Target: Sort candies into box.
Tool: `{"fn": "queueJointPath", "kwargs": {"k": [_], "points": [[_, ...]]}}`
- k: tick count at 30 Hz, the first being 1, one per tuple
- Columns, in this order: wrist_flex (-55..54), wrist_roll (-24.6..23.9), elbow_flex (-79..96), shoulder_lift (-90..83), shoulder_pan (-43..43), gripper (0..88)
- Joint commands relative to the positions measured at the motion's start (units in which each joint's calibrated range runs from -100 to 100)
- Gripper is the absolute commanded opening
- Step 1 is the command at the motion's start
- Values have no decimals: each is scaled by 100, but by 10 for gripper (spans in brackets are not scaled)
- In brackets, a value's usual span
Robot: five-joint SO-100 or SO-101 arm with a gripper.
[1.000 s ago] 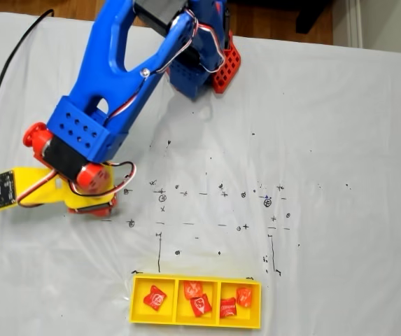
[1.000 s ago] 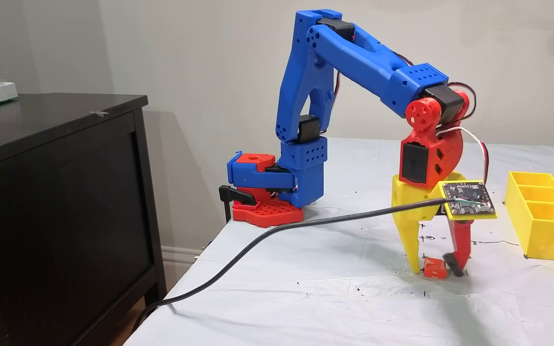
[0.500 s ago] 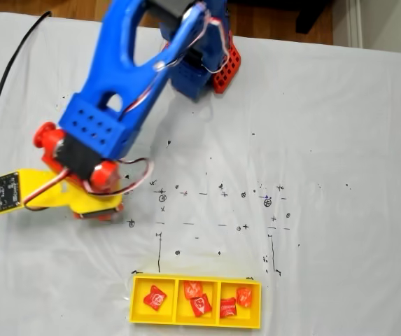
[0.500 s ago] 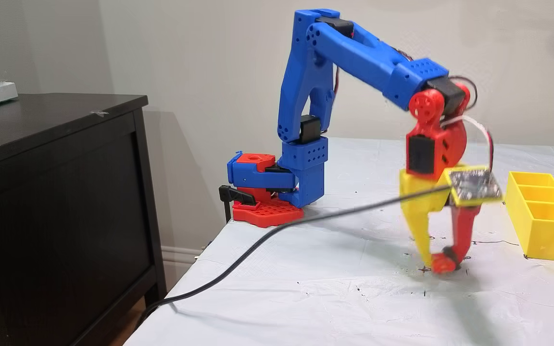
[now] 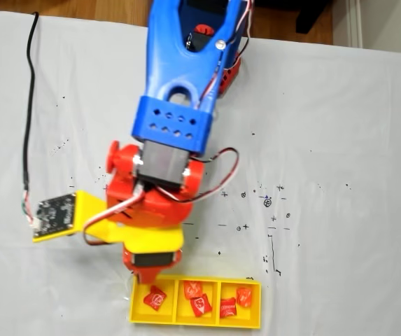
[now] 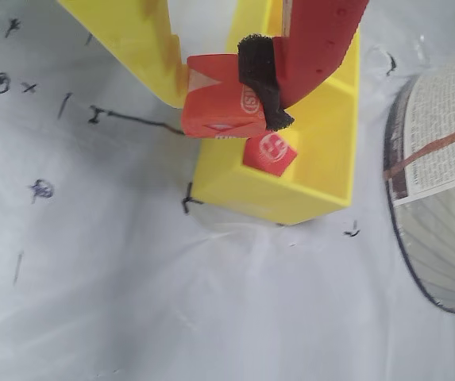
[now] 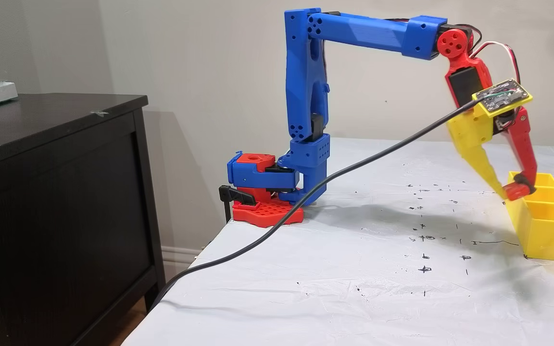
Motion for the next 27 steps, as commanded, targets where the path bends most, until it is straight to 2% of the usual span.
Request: {"fn": "queueJointPath", "kwargs": {"k": [1,4,11,27], "points": [[-279,-244,-1008,-137,-188,2],[81,-303,-1800,414,-188,2],[269,-308,-2301,915,-179,2],[499,-215,-2110,1195,-197,2]]}}
